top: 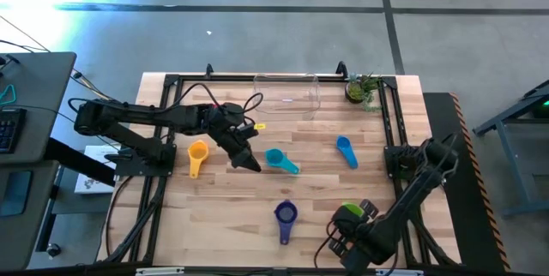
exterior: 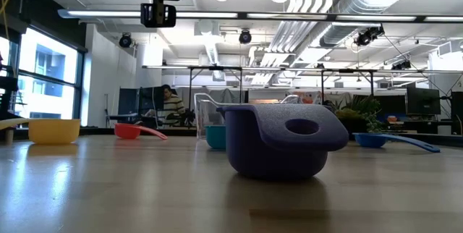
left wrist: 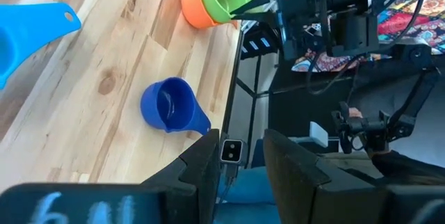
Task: Nest measuring cups in basket
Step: Stack the green measuring cup on top of the orange measuring cup
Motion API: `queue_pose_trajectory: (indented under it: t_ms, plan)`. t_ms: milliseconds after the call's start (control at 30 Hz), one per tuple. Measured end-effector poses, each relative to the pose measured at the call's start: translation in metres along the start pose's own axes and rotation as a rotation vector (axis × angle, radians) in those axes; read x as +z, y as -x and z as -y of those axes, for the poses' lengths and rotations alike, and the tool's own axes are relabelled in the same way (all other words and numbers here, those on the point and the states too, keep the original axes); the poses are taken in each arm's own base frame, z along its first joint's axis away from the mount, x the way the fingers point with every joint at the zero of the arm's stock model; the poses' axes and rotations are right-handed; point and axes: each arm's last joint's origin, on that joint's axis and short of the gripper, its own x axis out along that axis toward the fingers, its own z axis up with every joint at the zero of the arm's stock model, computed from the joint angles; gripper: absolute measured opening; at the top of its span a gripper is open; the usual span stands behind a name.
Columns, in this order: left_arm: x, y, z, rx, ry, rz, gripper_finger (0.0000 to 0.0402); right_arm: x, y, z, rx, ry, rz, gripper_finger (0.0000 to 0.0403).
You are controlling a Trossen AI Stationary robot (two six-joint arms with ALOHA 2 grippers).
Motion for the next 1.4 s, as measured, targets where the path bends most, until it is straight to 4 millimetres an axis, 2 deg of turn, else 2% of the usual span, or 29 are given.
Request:
queue_pose_trajectory:
  t_ms: [267, 500, 867, 1400]
  plan:
    - [0.001, 0.0, -0.001, 0.023, 0.001, 0.024, 0.0104, 0.002, -0.002, 0.0, -0.011, -0.001, 0.011, 0.0]
    - [0.001, 0.0, -0.001, 0.023, 0.001, 0.024, 0.0104, -0.001, -0.014, -0.006, -0.033, 0.003, -0.021, 0.0]
    - [0.001, 0.0, -0.001, 0.024, 0.001, 0.024, 0.0104, 0.002, -0.015, -0.005, -0.051, -0.014, -0.038, 0.0001]
    - [0.001, 0.0, -0.001, 0.024, 0.001, 0.024, 0.0104, 0.003, -0.016, -0.004, -0.055, -0.008, -0.041, 0.0075]
